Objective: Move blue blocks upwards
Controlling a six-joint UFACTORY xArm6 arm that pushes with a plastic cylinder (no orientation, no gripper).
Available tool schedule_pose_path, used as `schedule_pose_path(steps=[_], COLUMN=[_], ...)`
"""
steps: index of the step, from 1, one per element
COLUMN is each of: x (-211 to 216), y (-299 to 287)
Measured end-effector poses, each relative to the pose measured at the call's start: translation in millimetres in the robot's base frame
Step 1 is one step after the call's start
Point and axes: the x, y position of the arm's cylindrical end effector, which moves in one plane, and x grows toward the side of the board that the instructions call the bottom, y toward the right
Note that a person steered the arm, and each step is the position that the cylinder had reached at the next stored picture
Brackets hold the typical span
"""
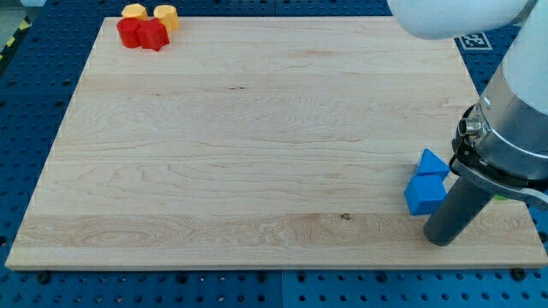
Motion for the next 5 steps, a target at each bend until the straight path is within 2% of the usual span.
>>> schedule_pose_path(steps=[5], x=[-83.0], y=[15.8])
